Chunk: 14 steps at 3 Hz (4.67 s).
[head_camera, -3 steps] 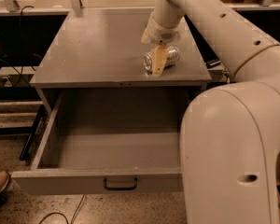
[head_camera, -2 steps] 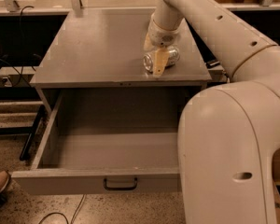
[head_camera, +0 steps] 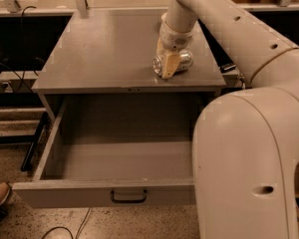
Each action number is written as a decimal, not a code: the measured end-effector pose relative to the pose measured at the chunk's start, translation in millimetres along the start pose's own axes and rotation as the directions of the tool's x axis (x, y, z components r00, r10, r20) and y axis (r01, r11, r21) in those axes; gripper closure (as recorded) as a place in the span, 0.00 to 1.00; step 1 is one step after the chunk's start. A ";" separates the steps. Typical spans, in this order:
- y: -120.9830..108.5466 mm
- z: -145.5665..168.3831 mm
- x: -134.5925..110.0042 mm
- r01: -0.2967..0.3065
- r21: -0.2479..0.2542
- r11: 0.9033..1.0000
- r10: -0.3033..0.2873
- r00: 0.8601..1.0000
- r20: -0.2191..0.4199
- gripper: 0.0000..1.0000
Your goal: Place 7up can into top drawer
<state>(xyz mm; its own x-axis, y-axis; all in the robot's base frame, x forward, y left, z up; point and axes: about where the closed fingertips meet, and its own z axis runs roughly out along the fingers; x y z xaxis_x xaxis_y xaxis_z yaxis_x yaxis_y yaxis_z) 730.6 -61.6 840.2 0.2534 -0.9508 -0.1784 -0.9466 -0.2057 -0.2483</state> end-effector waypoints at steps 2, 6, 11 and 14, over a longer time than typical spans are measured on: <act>2.8 -59.4 -34.7 0.127 0.163 0.978 -0.148 0.981 0.125 1.00; 61.3 -64.6 -127.4 0.074 0.093 0.993 -0.098 0.950 0.297 1.00; 149.5 70.1 -190.4 -0.124 -0.135 0.983 0.166 0.915 0.369 1.00; 158.3 161.2 -182.3 -0.405 -0.102 0.909 0.417 0.869 0.266 0.58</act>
Offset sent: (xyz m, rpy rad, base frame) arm -0.0677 0.0410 0.1283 0.4445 -0.2654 0.2979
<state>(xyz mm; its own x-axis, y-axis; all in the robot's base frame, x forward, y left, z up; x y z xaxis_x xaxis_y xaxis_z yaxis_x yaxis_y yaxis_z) 566.7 116.5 680.0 -0.1216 -0.8506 -0.5116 -0.9831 0.1742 -0.0559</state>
